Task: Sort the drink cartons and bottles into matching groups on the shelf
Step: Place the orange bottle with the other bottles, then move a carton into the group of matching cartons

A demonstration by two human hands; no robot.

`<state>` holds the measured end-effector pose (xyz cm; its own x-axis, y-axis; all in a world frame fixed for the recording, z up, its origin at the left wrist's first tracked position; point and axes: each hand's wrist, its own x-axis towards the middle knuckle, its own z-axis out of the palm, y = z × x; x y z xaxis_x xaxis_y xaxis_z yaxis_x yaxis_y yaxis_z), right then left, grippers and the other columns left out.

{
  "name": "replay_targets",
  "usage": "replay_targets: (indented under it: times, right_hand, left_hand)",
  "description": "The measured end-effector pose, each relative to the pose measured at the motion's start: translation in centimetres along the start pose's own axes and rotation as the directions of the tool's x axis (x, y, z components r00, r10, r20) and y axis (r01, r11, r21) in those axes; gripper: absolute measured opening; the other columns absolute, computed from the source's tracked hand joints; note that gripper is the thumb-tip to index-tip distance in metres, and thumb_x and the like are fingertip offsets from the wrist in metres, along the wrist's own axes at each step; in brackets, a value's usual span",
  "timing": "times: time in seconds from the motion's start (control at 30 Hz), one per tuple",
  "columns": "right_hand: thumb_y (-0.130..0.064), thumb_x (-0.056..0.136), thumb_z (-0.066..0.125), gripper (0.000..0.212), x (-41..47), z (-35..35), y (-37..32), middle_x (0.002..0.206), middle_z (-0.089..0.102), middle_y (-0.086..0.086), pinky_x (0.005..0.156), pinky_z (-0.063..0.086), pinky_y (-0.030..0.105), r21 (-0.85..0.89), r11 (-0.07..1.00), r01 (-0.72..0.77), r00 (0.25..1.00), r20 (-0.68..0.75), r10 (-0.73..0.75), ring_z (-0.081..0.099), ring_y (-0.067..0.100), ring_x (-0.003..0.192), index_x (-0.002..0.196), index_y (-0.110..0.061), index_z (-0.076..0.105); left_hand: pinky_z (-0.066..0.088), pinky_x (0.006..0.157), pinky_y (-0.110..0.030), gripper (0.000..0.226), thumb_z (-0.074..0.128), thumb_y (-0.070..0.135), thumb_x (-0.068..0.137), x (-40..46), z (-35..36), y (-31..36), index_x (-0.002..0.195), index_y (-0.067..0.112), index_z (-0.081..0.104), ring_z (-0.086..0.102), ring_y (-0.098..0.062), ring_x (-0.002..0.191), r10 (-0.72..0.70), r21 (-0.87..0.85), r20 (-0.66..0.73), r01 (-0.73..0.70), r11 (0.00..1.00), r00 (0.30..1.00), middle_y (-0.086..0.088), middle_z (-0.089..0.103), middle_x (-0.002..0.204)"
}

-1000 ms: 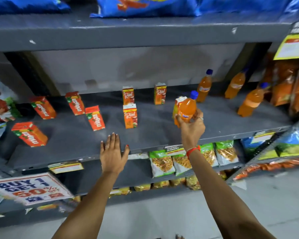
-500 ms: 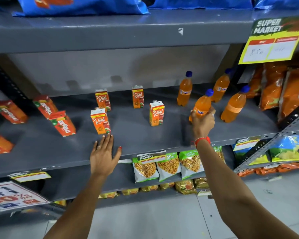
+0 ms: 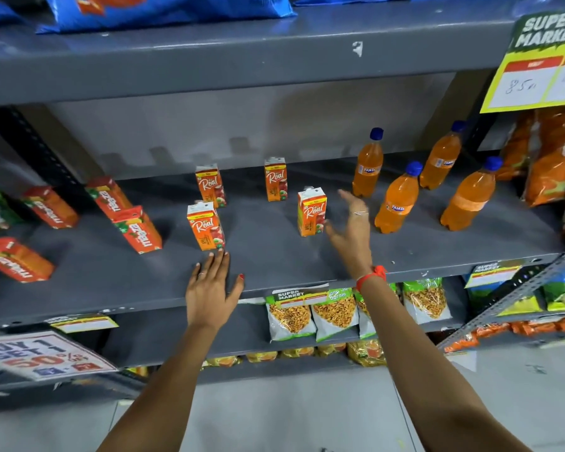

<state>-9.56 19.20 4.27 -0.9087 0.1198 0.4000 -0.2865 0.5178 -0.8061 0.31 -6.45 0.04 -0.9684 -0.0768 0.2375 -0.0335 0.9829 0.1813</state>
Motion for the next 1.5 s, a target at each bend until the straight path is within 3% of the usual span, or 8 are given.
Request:
replay_targets:
  times: [0.17, 0.3, 0.7, 0.93, 1.03, 1.17, 1.37, 1.5]
  right_hand:
    - [0.003, 0.084, 0.06, 0.071, 0.8, 1.1, -0.1, 0.145, 0.038, 0.017, 0.109, 0.034, 0.034, 0.245, 0.92, -0.308, 0.873, 0.456, 0.171, 0.041, 0.021, 0.128, 0.142, -0.007, 0.021]
    - [0.004, 0.085, 0.058, 0.05, 1.8, 1.3, -0.1, 0.133, 0.05, 0.026, 0.105, 0.042, 0.042, 0.228, 0.91, -0.346, 0.87, 0.44, 0.221, 0.049, 0.037, 0.125, 0.131, 0.002, 0.038]
    - [-0.003, 0.087, 0.059, 0.045, 0.3, 5.2, -2.8, 0.131, 0.053, 0.022, 0.104, 0.044, 0.044, 0.239, 0.907, -0.348, 0.847, 0.494, 0.195, 0.052, 0.033, 0.122, 0.129, 0.0, 0.041]
    - [0.002, 0.081, 0.064, 0.068, -0.8, 5.0, -2.7, 0.14, 0.043, 0.015, 0.102, 0.042, 0.035, 0.26, 0.896, -0.359, 0.867, 0.448, 0.217, 0.044, 0.027, 0.127, 0.139, -0.007, 0.028]
    - [0.014, 0.073, 0.066, 0.066, -3.2, 5.6, -3.1, 0.119, 0.048, 0.01, 0.081, 0.049, 0.011, 0.417, 0.795, -0.44, 0.894, 0.291, 0.341, 0.049, 0.022, 0.11, 0.129, -0.005, 0.037]
    - [0.013, 0.074, 0.065, 0.044, -6.9, 7.3, -4.1, 0.086, 0.051, -0.002, 0.072, 0.047, 0.013, 0.366, 0.871, -0.329, 0.942, 0.193, 0.275, 0.053, 0.014, 0.08, 0.1, -0.019, 0.049]
    - [0.003, 0.078, 0.063, 0.041, -9.9, 14.8, -10.0, 0.09, 0.065, -0.005, 0.076, 0.049, 0.011, 0.243, 0.959, -0.143, 0.88, 0.475, 0.01, 0.06, -0.005, 0.081, 0.087, -0.036, 0.057]
    - [-0.001, 0.081, 0.065, 0.049, -9.6, 20.3, -14.3, 0.133, 0.051, 0.014, 0.101, 0.044, 0.025, 0.292, 0.951, -0.103, 0.837, 0.542, -0.076, 0.051, 0.003, 0.116, 0.126, -0.012, 0.048]
  left_hand:
    - [0.024, 0.114, -0.043, 0.069, 0.021, 0.053, 0.084, -0.1, 0.0, -0.4, 0.134, 0.009, 0.04, 0.033, -0.023, 0.136, 0.011, -0.018, 0.009, -0.01, 1.0, 1.0, -0.008, 0.042, 0.144]
    - [0.018, 0.116, -0.041, 0.064, 0.028, 0.05, 0.086, 0.0, 0.2, -0.5, 0.137, 0.011, 0.035, 0.027, -0.021, 0.138, 0.01, -0.023, 0.022, -0.01, 1.0, 1.0, -0.006, 0.037, 0.147]
    - [0.021, 0.114, -0.043, 0.062, 0.034, 0.049, 0.088, 0.0, 0.5, -0.8, 0.135, 0.009, 0.038, 0.03, -0.023, 0.137, 0.039, -0.052, -0.007, -0.039, 0.998, 0.999, -0.008, 0.04, 0.145]
    - [0.012, 0.116, -0.039, 0.06, 0.036, 0.047, 0.091, 0.2, 0.4, -1.9, 0.14, 0.012, 0.028, 0.02, -0.02, 0.141, 0.103, -0.07, 0.064, -0.098, 0.993, 0.993, -0.005, 0.029, 0.151]
    - [0.01, 0.117, -0.037, 0.06, 0.038, 0.047, 0.091, -0.4, -0.3, -4.4, 0.14, 0.014, 0.027, 0.02, -0.017, 0.141, 0.151, -0.078, 0.063, -0.146, 0.986, 0.987, -0.004, 0.03, 0.15]
    - [0.013, 0.116, -0.038, 0.063, 0.037, 0.05, 0.088, -1.7, -1.9, -8.4, 0.139, 0.013, 0.031, 0.025, -0.019, 0.139, 0.044, -0.148, 0.025, -0.04, 0.988, 0.999, -0.006, 0.033, 0.149]
    - [0.01, 0.117, -0.039, 0.061, 0.037, 0.046, 0.091, -3.4, -3.3, -15.7, 0.14, 0.012, 0.027, 0.021, -0.021, 0.141, 0.008, -0.061, 0.028, -0.007, 0.998, 1.0, -0.007, 0.028, 0.151]
    - [0.011, 0.116, -0.04, 0.063, 0.033, 0.047, 0.087, -3.5, -4.2, -20.2, 0.14, 0.013, 0.029, 0.023, -0.021, 0.14, -0.029, -0.038, 0.03, 0.03, 0.999, 0.999, -0.006, 0.03, 0.15]
